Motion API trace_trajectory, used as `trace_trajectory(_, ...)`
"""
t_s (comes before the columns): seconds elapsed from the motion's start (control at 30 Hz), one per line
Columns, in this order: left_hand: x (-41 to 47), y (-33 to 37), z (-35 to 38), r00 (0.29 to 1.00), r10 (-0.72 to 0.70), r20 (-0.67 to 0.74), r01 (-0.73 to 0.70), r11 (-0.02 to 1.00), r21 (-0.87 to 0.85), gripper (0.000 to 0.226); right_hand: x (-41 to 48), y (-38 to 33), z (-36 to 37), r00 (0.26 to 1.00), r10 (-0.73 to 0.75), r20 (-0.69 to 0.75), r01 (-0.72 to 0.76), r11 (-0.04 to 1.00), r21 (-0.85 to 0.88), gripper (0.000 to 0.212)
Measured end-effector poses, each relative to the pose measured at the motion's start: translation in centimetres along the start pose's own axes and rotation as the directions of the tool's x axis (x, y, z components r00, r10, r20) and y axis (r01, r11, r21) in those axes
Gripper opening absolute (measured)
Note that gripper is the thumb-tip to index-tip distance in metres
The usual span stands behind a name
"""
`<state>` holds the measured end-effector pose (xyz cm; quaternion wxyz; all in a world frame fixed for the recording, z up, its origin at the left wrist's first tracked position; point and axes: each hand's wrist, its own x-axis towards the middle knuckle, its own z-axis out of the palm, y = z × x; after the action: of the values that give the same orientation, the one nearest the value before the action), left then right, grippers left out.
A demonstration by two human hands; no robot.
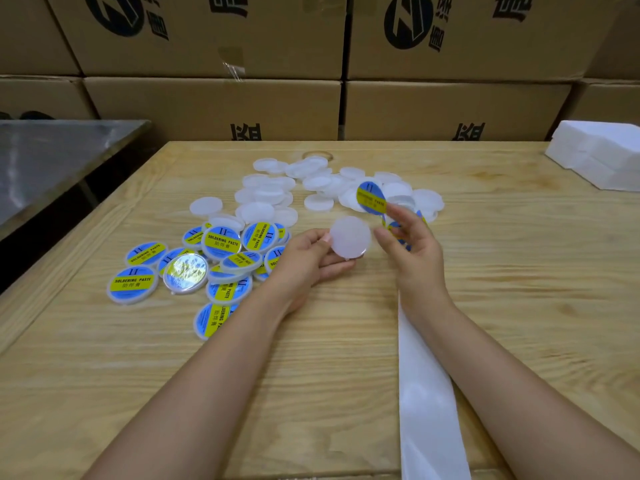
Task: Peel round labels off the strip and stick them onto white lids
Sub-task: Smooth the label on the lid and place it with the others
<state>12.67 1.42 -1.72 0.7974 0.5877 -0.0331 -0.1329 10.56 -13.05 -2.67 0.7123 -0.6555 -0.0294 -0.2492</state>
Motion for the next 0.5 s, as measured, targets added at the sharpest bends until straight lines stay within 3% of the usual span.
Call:
trace_trajectory(0.07, 0.05, 0.0, -0.05, 1.0, -0.001, -0.01, 0.001, 1.0, 0.006, 0.028, 0.24, 0.13, -0.18, 0.994, 0.106, -0.002, -0.103, 0.974, 0.201, 0.019)
trace_trajectory(0.13, 0.12, -0.05, -0.08, 1.0, 0.004, -0.014, -0.004, 1.0, 0.011, 0.027, 0.31, 0.16, -0.29, 0.982, 0.189, 0.023, -0.188, 0.941, 0.282, 0.005)
trace_trajectory(0.27, 0.12, -0.18, -0.2, 0.999, 0.028, 0.026, -0.029, 0.999, 0.015, 0.021, 0.27, 0.1, -0.24, 0.968, 0.236, 0.089, -0.252, 0.934, 0.253, 0.006)
trace_trajectory(0.37, -0.01, -0.22, -0.26, 0.998, 0.035, 0.056, -0.037, 0.999, 0.023, 0.02, 0.35, 0.23, -0.25, 0.959, 0.268, 0.088, -0.281, 0.937, 0.21, 0.022)
trace_trajectory(0.5, -0.21, -0.26, -0.2, 0.995, 0.033, 0.094, -0.035, 0.999, 0.024, 0.019, 0.38, 0.38, -0.21, 0.951, 0.297, 0.083, -0.308, 0.929, 0.204, 0.009)
